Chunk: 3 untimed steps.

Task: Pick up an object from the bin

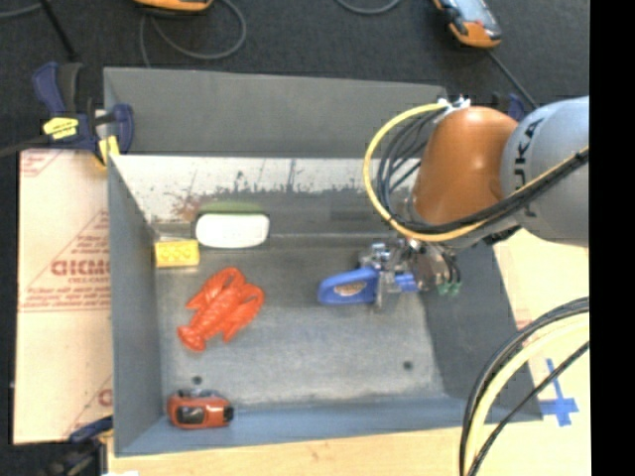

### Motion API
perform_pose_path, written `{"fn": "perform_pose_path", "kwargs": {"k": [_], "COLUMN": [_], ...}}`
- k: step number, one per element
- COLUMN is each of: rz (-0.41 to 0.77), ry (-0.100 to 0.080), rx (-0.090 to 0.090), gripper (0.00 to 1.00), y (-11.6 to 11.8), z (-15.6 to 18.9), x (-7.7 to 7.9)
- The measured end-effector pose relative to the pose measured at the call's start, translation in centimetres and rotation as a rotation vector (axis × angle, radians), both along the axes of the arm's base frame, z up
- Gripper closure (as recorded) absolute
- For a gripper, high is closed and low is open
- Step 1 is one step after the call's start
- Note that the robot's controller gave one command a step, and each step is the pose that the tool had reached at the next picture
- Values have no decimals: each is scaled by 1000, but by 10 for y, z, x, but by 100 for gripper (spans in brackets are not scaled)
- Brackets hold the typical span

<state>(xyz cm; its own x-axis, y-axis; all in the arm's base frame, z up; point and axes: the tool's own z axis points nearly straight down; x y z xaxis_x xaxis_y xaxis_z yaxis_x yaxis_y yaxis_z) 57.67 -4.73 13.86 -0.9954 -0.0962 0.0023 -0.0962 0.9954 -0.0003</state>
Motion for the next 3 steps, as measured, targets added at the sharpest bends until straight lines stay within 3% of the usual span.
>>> {"fn": "perform_pose_path", "kwargs": {"k": [3], "rz": [0], "ry": [-12], "rx": [-1], "gripper": [100], "y": [-1], "z": [47], "x": [3]}}
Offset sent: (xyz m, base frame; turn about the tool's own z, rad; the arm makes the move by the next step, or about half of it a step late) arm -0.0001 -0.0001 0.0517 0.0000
